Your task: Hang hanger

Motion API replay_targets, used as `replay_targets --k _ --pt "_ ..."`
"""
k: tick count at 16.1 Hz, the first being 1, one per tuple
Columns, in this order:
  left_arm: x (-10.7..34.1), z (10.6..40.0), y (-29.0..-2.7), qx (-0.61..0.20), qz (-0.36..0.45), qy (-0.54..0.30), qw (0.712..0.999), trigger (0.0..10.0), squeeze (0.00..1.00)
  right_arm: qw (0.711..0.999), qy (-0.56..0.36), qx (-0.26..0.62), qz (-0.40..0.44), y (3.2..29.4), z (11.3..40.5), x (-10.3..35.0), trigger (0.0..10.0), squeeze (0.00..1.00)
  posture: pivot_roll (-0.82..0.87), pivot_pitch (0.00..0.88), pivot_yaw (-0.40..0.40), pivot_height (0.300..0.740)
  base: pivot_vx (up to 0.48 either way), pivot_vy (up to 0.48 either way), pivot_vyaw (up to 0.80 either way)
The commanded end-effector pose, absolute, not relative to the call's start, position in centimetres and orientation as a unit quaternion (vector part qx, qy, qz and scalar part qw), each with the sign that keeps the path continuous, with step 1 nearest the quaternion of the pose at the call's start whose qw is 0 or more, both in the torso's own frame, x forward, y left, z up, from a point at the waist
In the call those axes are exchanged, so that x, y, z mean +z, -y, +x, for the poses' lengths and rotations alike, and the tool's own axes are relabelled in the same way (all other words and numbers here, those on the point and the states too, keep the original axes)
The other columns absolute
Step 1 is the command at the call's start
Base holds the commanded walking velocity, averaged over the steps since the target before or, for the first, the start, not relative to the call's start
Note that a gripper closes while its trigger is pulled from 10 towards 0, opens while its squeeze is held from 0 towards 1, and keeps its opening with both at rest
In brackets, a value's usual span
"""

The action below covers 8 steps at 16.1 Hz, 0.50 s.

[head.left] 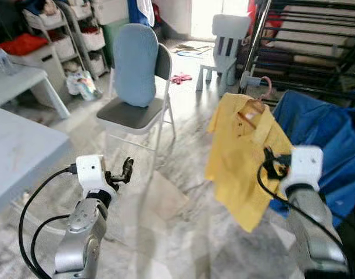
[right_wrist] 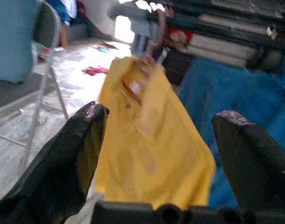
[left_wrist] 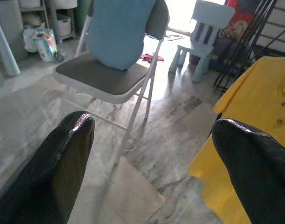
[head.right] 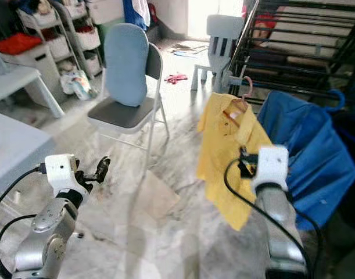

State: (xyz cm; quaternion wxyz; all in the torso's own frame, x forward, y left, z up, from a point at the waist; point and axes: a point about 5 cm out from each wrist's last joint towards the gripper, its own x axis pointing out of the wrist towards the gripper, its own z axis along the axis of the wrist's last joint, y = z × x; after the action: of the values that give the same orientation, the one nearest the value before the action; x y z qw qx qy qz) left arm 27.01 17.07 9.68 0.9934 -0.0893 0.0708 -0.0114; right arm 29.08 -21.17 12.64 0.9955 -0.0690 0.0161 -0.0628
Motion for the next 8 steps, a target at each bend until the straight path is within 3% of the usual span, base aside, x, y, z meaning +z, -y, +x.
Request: replay_targets --k 1,4,8 --pt "9.9 26.7 -17.5 0.002 -0.084 -0.063 0.994 10.0 0.0 0.996 -0.016 -0.043 -0.076 20.6 29.5 12.6 10.0 0.0 -0.04 0.0 -0.028 0.74 0.0 0.0 0.0" --pt "10.3 26.6 -17.3 0.0 -0.069 -0.049 0.996 10.0 0.0 0.997 -0.012 -0.019 -0.067 19.4 30.9 12.7 10.0 0.0 0.01 0.0 -0.067 0.74 0.0 0.0 0.0" --pt "11.1 27.1 -17.8 -0.016 -0.06 -0.049 0.997 10.0 0.0 0.998 -0.021 -0.043 -0.042 19.6 30.3 11.7 10.0 0.0 0.01 0.0 0.003 0.74 0.0 0.064 -0.13"
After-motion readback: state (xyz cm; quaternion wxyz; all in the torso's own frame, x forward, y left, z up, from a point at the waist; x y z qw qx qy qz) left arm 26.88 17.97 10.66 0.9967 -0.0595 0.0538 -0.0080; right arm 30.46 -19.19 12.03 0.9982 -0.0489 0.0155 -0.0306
